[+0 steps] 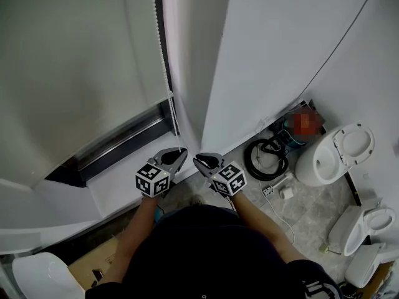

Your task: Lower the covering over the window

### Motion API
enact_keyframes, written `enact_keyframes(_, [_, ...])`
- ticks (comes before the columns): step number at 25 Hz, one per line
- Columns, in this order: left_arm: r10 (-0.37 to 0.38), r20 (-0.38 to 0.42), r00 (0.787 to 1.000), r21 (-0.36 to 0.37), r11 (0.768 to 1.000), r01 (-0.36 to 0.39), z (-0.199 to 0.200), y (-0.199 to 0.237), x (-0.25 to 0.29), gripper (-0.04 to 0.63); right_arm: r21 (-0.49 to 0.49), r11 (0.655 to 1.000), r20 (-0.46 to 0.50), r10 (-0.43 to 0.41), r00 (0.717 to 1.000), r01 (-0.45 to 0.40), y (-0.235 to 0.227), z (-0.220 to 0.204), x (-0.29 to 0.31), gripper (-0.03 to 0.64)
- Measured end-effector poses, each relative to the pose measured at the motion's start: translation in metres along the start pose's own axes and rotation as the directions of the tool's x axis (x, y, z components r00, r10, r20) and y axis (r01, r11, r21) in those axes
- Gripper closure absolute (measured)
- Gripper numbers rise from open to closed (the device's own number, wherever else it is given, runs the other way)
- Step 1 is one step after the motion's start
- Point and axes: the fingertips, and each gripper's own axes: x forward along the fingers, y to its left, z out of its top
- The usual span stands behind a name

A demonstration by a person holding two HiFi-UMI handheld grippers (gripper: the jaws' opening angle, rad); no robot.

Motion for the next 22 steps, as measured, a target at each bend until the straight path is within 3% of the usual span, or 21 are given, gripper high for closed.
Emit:
enact_keyframes(6, [0.075, 0.032, 0.997, 0.001, 0.997, -0.075, 0.004, 0.013, -0.003, 0.578, -0.021, 0.999, 0.075, -0.04, 0.996, 0.041, -0.003, 0.037, -0.01, 0.603])
enact_keyframes(10, [0.183, -0.067, 0.981, 0.108, 0.979, -0.175, -0.012, 0.029, -0.007, 0.576, -0.035, 0.996, 0.137, -0.079, 0.987, 0.084, -0.005, 0.069, -0.022, 0.603])
enact_keyframes(12, [0.206, -0.069, 0.976, 0.081, 0.976, -0.201, -0.016, 0.036, -0.013, 0.527, -0.049, 0.994, 0.163, -0.093, 0.982, 0.102, -0.006, 0.084, -0.027, 0.603])
enact_keyframes(14, [0.232, -0.049, 0.972, 0.039, 0.972, -0.23, -0.016, 0.042, -0.024, 0.464, -0.065, 0.991, 0.188, -0.103, 0.977, 0.117, -0.004, 0.097, -0.031, 0.603])
enact_keyframes(17, [0.293, -0.003, 0.956, 0.03, 0.956, -0.293, -0.001, 0.049, -0.047, 0.463, -0.081, 0.983, 0.231, -0.144, 0.962, 0.167, -0.004, 0.119, -0.04, 0.603])
enact_keyframes(22, [0.388, 0.127, 0.913, 0.136, 0.905, -0.404, 0.069, 0.048, -0.089, 0.463, -0.117, 0.961, 0.338, -0.2, 0.919, 0.252, 0.001, 0.17, -0.059, 0.603])
